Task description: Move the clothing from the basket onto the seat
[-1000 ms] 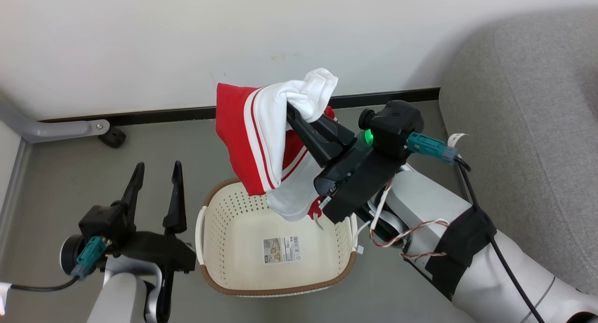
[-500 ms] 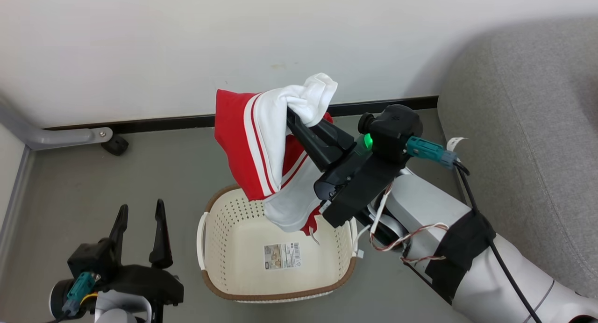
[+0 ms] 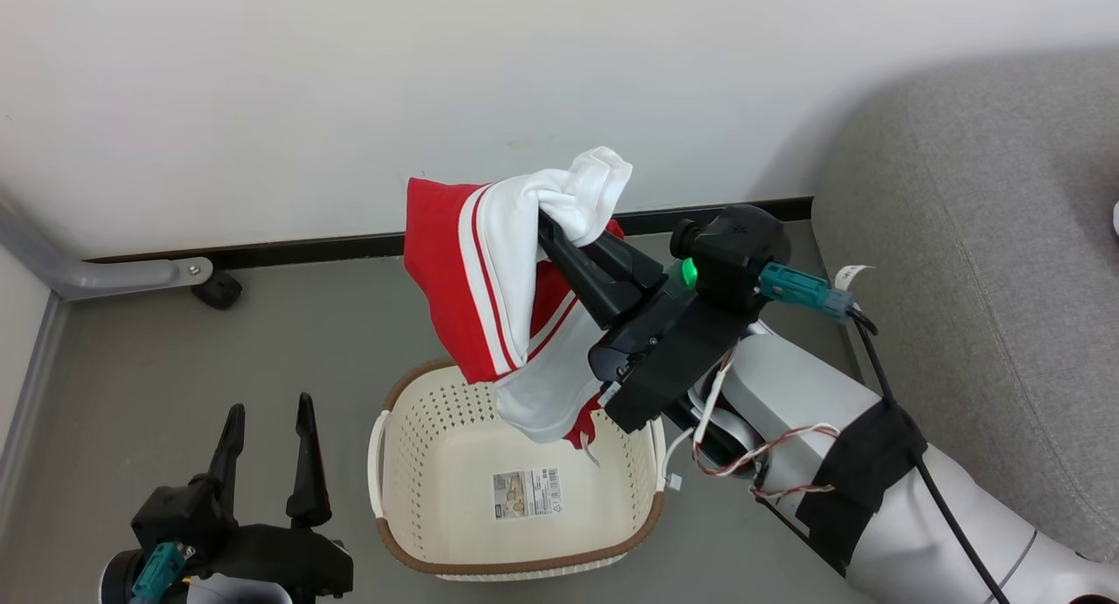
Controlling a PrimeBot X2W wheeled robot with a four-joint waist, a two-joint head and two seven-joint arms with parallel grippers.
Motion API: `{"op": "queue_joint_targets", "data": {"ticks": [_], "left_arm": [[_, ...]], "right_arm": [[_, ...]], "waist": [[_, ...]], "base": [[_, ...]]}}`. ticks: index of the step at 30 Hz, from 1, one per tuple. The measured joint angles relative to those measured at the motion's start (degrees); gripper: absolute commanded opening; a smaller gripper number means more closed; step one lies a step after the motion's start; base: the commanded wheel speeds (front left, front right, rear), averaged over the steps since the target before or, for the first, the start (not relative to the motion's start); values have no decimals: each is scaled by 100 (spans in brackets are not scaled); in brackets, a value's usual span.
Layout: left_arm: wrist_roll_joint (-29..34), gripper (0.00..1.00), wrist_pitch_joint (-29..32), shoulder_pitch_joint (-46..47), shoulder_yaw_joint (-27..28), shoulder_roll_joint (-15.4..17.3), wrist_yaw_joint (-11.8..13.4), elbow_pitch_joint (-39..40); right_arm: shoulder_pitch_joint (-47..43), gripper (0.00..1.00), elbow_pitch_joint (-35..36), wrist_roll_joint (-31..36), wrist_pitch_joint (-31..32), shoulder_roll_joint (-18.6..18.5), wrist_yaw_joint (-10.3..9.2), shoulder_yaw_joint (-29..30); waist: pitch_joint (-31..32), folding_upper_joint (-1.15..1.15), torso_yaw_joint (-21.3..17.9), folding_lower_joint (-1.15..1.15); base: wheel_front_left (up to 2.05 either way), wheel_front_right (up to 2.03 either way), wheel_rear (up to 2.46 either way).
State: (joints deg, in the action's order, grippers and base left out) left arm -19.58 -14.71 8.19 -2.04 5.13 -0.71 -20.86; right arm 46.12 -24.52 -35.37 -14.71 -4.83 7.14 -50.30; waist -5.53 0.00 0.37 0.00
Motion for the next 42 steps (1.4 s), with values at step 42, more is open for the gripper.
{"op": "queue_joint_targets", "data": {"ticks": [42], "left_arm": [[220, 100, 0, -160, 211, -130, -282, 249]], "right_arm": [[-76, 0, -32, -34, 0, 10, 0, 110]], "waist": [[16, 0, -493, 0]], "base": [[0, 0, 0]]}}
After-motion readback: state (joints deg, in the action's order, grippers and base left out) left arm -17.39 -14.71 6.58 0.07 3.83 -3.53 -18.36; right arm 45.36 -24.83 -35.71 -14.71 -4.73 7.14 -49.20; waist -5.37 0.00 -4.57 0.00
